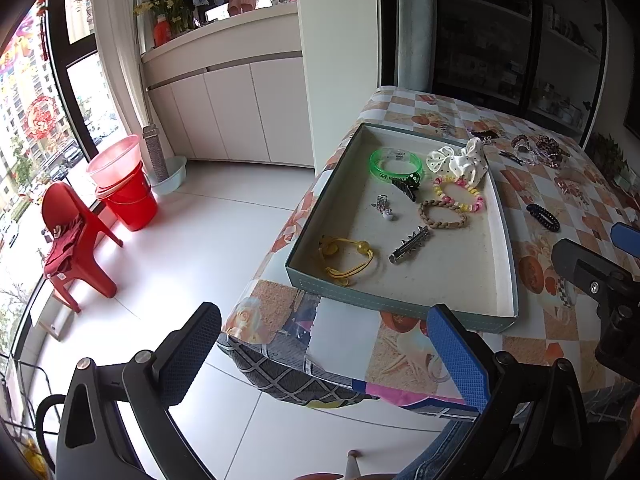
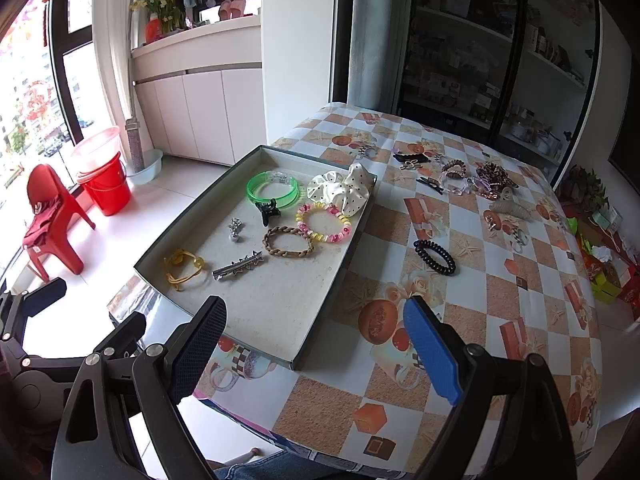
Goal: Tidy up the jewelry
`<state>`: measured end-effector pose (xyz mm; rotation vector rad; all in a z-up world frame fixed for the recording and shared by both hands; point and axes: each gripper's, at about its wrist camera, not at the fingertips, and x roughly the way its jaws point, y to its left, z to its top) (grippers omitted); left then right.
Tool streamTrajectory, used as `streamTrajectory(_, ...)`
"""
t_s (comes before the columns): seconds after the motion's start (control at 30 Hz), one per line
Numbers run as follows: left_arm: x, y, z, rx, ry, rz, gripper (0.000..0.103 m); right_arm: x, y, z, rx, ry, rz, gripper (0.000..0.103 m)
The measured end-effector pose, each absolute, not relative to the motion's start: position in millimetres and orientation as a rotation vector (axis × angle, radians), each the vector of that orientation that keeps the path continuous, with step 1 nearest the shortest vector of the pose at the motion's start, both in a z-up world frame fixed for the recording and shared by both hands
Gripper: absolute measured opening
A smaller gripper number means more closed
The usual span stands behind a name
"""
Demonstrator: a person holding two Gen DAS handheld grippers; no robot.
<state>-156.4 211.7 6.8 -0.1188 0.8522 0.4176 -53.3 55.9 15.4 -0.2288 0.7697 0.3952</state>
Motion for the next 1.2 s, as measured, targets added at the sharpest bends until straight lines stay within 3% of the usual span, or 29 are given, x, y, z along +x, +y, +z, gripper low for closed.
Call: streamTrajectory(1.2,-154.1,206.8,6.2,-0.113,0.860,0.406,0.103,-52.7,53.6,12.3,-0.228,0.777,0.391,0.092)
